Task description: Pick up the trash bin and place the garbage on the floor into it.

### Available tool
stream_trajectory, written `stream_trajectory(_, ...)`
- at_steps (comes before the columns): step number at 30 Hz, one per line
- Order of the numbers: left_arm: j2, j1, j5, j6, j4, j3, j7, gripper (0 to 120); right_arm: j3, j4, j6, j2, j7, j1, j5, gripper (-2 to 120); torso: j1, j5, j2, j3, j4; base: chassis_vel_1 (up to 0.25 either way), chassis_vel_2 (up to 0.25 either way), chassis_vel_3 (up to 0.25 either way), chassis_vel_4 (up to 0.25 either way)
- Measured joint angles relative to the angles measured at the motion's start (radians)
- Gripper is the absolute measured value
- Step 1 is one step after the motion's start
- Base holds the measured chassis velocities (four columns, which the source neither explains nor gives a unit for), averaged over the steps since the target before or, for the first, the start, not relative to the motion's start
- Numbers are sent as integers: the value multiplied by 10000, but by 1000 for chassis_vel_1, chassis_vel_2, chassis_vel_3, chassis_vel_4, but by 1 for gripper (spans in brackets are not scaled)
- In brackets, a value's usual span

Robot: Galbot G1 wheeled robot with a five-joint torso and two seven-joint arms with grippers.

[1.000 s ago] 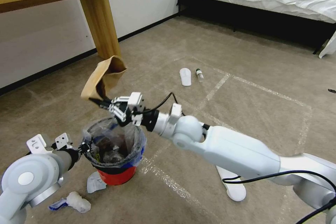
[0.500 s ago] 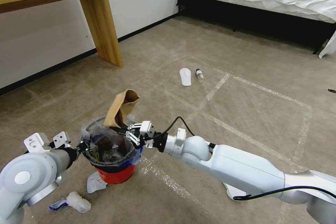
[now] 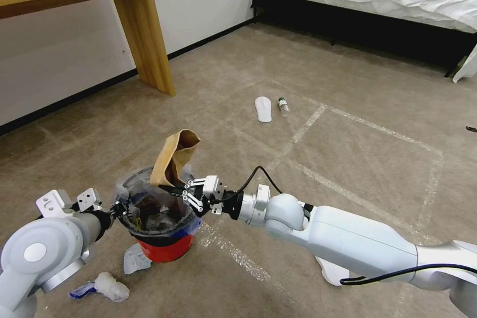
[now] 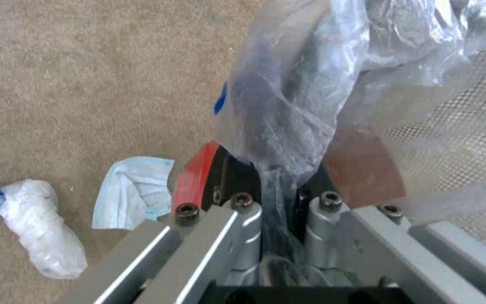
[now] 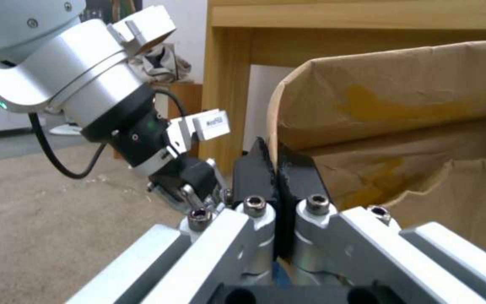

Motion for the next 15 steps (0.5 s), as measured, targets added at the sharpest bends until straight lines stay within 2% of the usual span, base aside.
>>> stream_trajectory(15, -36, 87, 14, 6, -194, -35, -13, 4, -414, -107, -81, 76, 119, 250, 37, 0, 0, -1, 0, 0, 0, 0, 0, 0, 0)
